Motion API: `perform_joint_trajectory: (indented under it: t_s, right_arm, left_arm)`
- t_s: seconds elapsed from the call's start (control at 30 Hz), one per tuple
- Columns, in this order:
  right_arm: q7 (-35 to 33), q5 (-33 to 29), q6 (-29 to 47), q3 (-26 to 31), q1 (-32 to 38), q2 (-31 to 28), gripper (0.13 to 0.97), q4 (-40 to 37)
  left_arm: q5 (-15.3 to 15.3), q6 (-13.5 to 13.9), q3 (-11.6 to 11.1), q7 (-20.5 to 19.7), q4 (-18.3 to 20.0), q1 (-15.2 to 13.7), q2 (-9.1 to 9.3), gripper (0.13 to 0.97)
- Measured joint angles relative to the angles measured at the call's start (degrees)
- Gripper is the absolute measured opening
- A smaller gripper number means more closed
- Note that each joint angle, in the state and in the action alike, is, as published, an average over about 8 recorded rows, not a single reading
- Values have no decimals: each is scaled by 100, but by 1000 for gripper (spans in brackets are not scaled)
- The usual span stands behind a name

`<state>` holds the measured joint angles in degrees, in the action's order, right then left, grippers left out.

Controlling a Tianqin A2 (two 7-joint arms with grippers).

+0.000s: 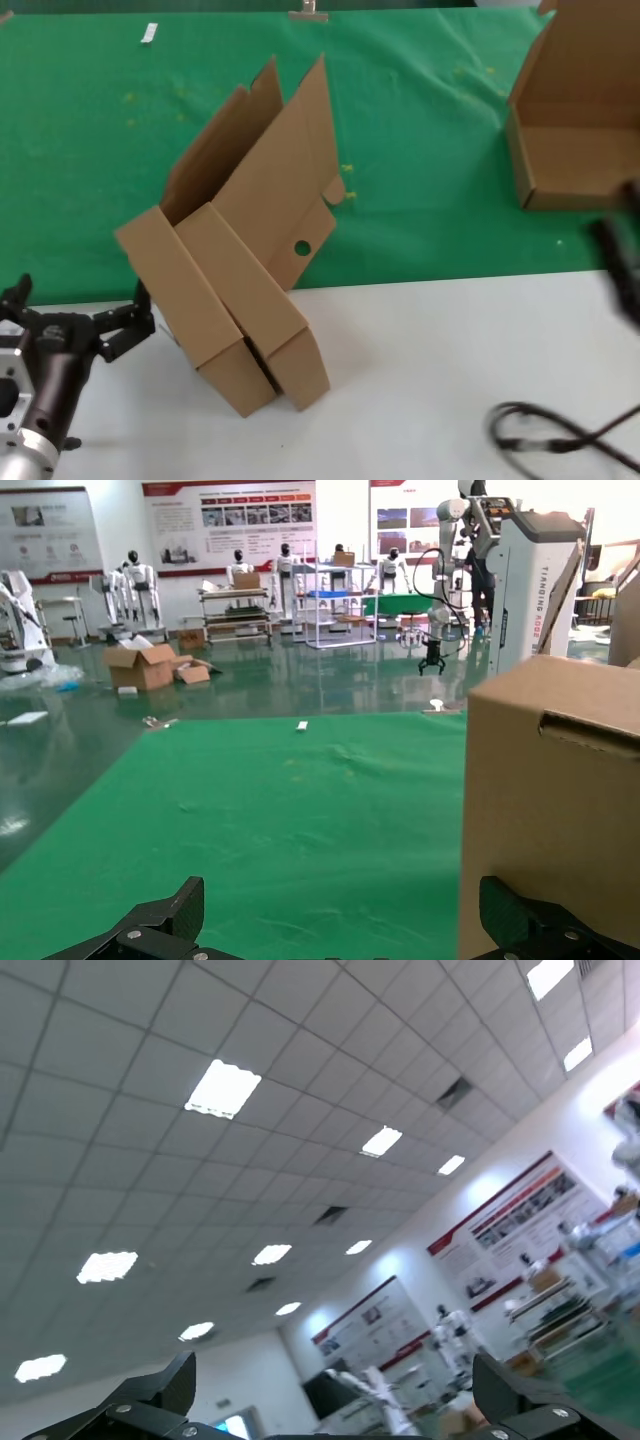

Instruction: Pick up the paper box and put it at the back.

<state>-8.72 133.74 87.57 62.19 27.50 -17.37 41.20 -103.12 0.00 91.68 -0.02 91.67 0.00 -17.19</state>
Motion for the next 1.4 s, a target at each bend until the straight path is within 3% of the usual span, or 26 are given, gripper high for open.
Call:
perform_joint_trajectory:
  t_s: [0.1, 0.23, 1.4]
  right_arm:
    - [-47, 37, -266, 229, -424, 495, 966, 654]
    - [-30, -25, -582, 428, -661, 721, 966, 1086]
    - [372, -1380, -4224, 1544, -1582, 393, 966, 2831]
  left_arm:
    - [0, 0, 0, 0, 0, 0, 0, 966]
    - [0, 0, 0, 0, 0, 0, 0, 966]
    - [-1, 0, 0, 1, 0, 0, 0, 966]
